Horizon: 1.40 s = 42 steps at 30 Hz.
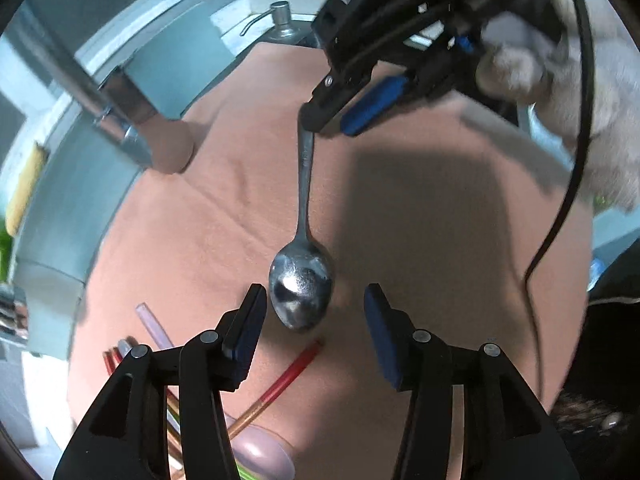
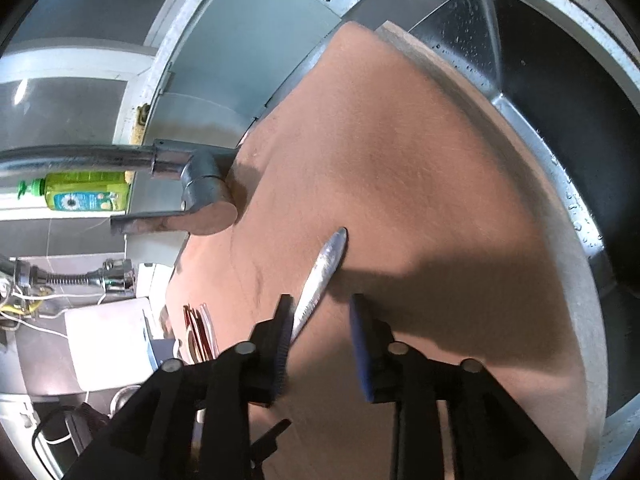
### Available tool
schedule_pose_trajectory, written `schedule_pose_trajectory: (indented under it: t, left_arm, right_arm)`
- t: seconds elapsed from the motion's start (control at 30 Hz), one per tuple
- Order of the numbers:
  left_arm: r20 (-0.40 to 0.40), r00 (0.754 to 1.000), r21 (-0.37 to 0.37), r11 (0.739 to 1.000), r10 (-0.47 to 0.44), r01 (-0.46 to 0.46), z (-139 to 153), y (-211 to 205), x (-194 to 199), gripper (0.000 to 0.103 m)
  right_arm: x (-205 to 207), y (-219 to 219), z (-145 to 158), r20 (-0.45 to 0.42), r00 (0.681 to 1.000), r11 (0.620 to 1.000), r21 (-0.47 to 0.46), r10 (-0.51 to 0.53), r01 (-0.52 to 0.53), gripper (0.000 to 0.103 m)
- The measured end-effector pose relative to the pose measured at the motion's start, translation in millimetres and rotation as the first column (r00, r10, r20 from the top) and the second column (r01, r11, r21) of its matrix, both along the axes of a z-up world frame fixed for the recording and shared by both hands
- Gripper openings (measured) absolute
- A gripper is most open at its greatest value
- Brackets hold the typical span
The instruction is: Organize utensils
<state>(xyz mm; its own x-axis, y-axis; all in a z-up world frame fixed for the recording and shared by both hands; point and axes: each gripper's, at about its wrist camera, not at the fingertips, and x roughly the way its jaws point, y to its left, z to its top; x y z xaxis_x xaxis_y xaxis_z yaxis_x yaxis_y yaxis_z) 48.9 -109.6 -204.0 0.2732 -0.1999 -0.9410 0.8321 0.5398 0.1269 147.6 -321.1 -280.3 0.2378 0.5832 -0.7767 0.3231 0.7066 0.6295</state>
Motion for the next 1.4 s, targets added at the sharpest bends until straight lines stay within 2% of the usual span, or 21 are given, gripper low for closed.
schedule_pose_trajectory:
  t: [0.07, 0.17, 0.23, 0.43, 0.77, 0.9, 0.93, 0.97, 1.0, 1.03, 1.17, 1.4]
  left_arm:
    - [0.02, 1.0, 0.027, 1.0, -0.01, 0.01, -6.4, -0.2, -0.2, 0.049]
    - [0.016, 1.0, -0.008, 1.0, 0.013, -0.013, -4.4, 9.2, 0.8, 0.031]
    - [0.037, 0.998, -0.028, 0.998, 0.06, -0.059, 1.2, 15.7, 8.5, 0.026]
    - [0.068, 0.992, -0.064, 0.993, 0.105, -0.101, 19.9, 27.6, 17.0, 0.026]
    - [0.029, 0.984, -0.06, 0.983, 0.177, -0.175, 15.4, 39.6, 43.5, 0.026]
    - [0.005, 0.984, -0.055, 0.983, 0.178, -0.177, 12.4, 41.7, 49.3, 0.026]
    - [-0.006, 0.984, -0.061, 0.982, 0.177, -0.177, 13.3, 42.4, 49.4, 0.026]
    - [-0.029, 0.986, -0.074, 0.983, 0.166, -0.168, 14.1, 42.8, 48.9, 0.034]
    - [-0.044, 0.986, -0.078, 0.984, 0.158, -0.162, 14.5, 42.4, 48.6, 0.049]
    - [-0.046, 0.987, -0.078, 0.985, 0.153, -0.156, 14.8, 41.3, 48.5, 0.053]
    - [-0.094, 0.987, -0.07, 0.988, 0.131, -0.138, 9.3, 37.0, 53.7, 0.055]
    - [-0.072, 0.995, -0.018, 0.997, 0.074, -0.075, -5.3, 27.9, 51.2, 0.055]
  right_arm:
    - [-4.4, -3.8, -0.3, -0.002, 1.0, 1.0, 0.003, -0.007, 0.007, 0.027]
    - [-9.9, -9.7, -0.6, -0.007, 1.0, 1.0, 0.014, -0.016, 0.016, 0.027]
    - [-12.7, -11.8, 1.7, -0.001, 1.0, 1.0, 0.004, -0.017, 0.017, 0.027]
    - [-16.3, -15.9, 0.9, 0.001, 1.0, 1.0, 0.007, -0.023, 0.023, 0.027]
    - [-5.1, -7.8, 1.1, 0.016, 0.999, 0.999, 0.016, -0.037, 0.036, 0.028]
    - [4.7, -0.6, 0.5, 0.023, 0.999, 0.999, 0.022, -0.043, 0.043, 0.037]
    - [6.5, 1.1, 1.2, 0.027, 0.998, 0.999, 0.022, -0.048, 0.048, 0.038]
    - [8.2, 2.3, 1.8, 0.031, 0.998, 0.998, 0.021, -0.051, 0.051, 0.038]
    - [10.6, 4.3, 2.1, 0.032, 0.998, 0.998, 0.015, -0.054, 0.053, 0.038]
    - [12.3, 5.7, 1.9, 0.028, 0.998, 0.999, 0.006, -0.053, 0.053, 0.038]
    - [19.1, 9.8, 1.5, 0.022, 0.998, 0.998, -0.001, -0.065, 0.065, 0.039]
    - [27.0, 18.7, 2.6, 0.009, 0.997, 0.996, -0.041, -0.082, 0.083, 0.039]
